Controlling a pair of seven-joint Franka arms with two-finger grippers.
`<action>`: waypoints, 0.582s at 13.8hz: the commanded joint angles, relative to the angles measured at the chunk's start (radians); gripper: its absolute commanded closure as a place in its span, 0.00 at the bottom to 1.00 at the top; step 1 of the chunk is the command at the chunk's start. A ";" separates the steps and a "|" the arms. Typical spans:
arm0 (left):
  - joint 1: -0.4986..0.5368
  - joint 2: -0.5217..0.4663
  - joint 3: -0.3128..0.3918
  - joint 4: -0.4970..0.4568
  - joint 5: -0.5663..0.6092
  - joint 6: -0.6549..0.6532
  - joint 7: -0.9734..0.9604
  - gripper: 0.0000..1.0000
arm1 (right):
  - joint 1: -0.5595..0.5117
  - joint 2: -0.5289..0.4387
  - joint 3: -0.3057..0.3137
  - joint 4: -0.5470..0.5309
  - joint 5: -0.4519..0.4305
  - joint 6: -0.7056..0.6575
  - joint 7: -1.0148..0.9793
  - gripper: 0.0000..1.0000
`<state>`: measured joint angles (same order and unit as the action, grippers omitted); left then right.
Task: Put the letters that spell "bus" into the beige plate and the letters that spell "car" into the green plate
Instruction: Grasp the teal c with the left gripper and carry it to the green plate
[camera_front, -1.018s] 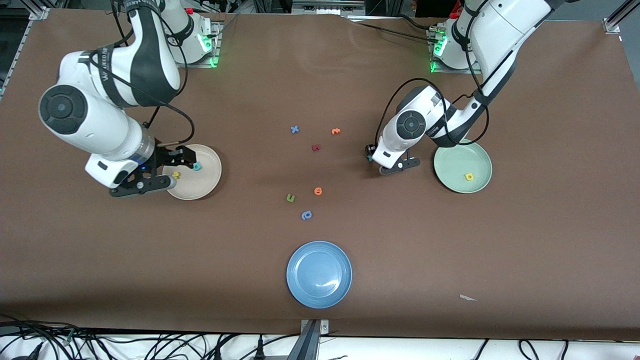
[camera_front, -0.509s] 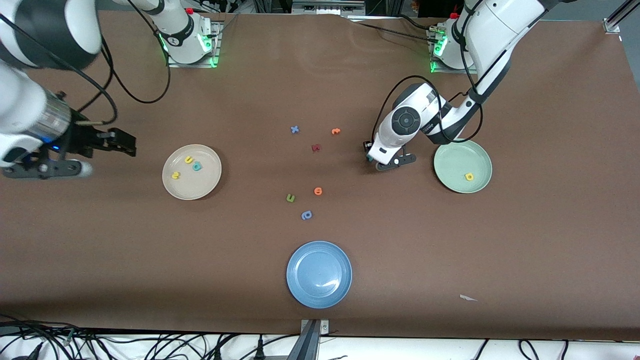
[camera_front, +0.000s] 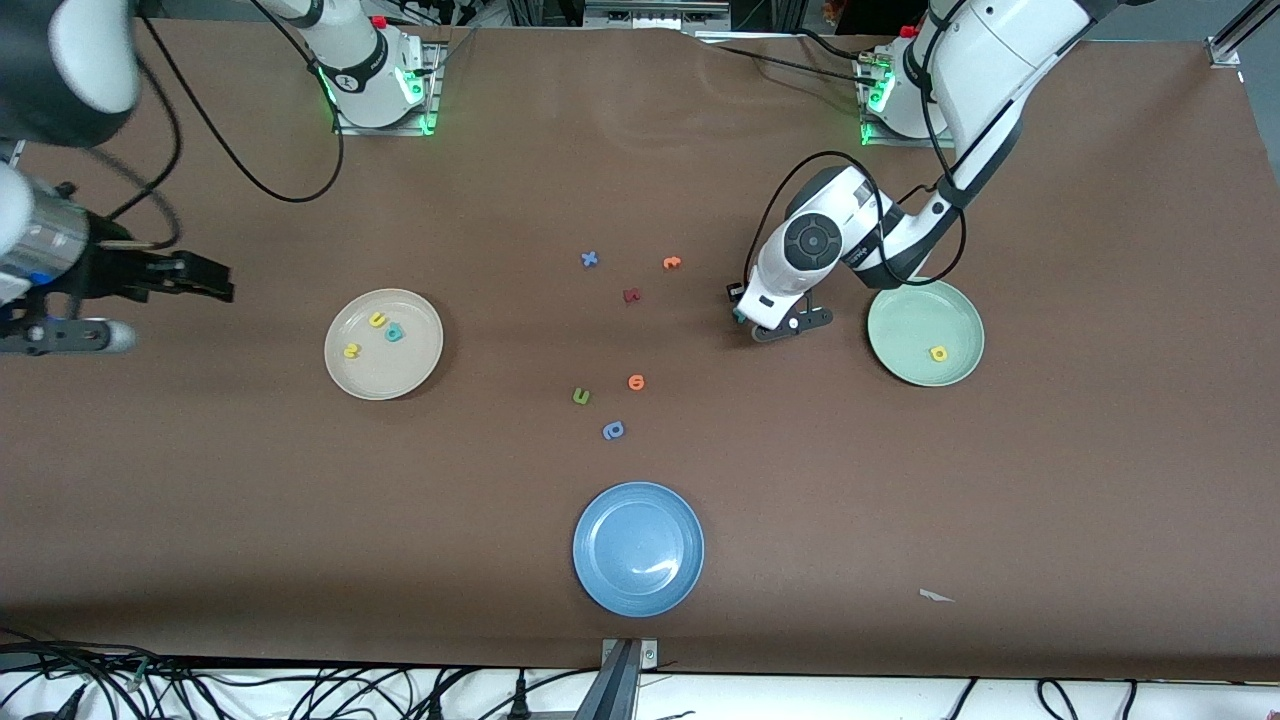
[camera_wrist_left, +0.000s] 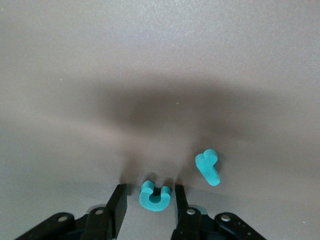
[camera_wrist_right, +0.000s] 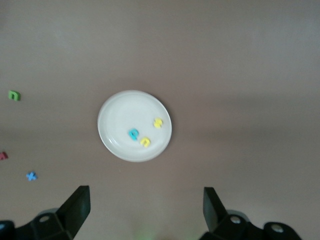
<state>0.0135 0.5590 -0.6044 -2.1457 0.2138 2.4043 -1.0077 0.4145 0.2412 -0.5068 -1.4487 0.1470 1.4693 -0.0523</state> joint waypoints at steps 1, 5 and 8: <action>-0.004 -0.011 0.006 -0.010 0.010 0.010 -0.008 0.66 | -0.138 -0.253 0.167 -0.305 -0.062 0.109 0.011 0.00; -0.006 -0.011 0.006 -0.008 0.012 0.010 -0.008 0.84 | -0.305 -0.335 0.347 -0.274 -0.139 0.092 0.009 0.00; 0.008 -0.020 0.005 0.000 0.012 0.000 0.009 0.94 | -0.426 -0.268 0.473 -0.159 -0.159 0.086 -0.014 0.00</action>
<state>0.0143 0.5580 -0.6053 -2.1444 0.2140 2.4106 -1.0075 0.0751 -0.0853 -0.1205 -1.6804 0.0057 1.5532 -0.0501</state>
